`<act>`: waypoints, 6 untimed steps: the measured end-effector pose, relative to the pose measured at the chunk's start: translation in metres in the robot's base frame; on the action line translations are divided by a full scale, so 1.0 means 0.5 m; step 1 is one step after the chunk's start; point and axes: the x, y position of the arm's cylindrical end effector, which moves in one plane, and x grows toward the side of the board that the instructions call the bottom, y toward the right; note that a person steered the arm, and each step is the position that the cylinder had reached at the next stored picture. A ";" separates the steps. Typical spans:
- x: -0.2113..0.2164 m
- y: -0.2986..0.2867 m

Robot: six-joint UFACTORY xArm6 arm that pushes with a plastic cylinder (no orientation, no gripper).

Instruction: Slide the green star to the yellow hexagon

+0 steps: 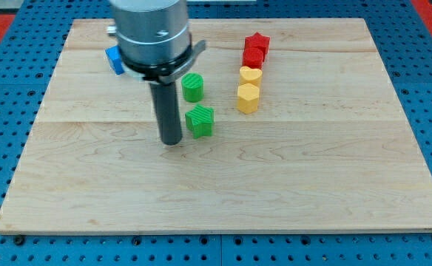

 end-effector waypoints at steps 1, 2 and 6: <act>-0.044 0.051; -0.045 -0.029; -0.069 0.173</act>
